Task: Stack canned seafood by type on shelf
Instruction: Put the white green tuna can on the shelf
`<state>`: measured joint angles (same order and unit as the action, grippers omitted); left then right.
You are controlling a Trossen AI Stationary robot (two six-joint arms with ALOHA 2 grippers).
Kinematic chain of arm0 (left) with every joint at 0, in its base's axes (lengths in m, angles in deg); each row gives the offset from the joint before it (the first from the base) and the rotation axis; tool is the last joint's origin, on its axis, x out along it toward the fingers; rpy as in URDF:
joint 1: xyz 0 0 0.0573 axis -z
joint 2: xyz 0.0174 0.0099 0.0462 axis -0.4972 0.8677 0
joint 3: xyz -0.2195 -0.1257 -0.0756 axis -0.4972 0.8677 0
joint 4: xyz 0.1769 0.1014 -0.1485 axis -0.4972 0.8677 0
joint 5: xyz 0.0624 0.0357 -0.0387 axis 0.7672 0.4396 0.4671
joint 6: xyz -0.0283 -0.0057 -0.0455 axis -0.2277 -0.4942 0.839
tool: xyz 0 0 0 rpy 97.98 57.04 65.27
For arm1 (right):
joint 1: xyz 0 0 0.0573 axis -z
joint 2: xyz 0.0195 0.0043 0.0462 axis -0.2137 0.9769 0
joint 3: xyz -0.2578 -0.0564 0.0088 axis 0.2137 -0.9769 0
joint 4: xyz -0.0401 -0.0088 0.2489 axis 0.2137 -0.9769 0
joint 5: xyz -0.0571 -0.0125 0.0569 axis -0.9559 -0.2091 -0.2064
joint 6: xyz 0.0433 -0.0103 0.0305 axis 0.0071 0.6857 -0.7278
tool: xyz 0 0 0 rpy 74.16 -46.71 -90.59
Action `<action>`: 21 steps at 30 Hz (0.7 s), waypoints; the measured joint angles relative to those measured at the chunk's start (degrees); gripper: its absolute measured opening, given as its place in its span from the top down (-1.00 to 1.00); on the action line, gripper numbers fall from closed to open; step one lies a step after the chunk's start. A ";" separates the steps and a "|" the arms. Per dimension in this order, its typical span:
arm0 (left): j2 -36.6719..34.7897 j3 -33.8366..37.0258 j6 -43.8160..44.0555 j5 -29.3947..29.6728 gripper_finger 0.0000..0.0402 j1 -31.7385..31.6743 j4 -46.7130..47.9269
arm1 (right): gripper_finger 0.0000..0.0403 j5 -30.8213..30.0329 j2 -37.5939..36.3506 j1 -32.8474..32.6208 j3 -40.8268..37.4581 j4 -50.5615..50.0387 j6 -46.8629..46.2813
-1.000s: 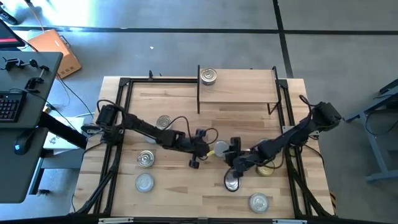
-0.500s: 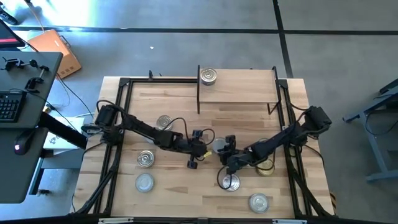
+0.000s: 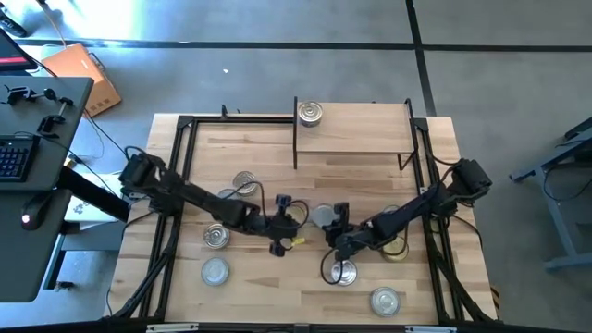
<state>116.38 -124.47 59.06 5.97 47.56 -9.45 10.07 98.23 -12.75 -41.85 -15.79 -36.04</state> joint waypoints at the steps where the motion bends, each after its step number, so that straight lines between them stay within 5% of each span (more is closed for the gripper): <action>1: -0.64 0.00 0.20 0.82 1.00 0.22 0.75 | 1.00 0.30 0.05 -0.07 0.49 -0.29 0.02; 14: -1.98 1.74 1.43 3.68 1.00 1.56 1.14 | 1.00 -1.04 -2.40 -0.45 4.10 -3.38 -0.55; 21: -0.74 6.67 -5.62 -3.70 0.99 1.06 -14.48 | 1.00 -1.71 -4.68 -0.45 4.10 -3.93 -2.57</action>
<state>115.64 -117.80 53.44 2.27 48.62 -23.93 8.36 93.56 -13.20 -37.75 -19.72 -38.61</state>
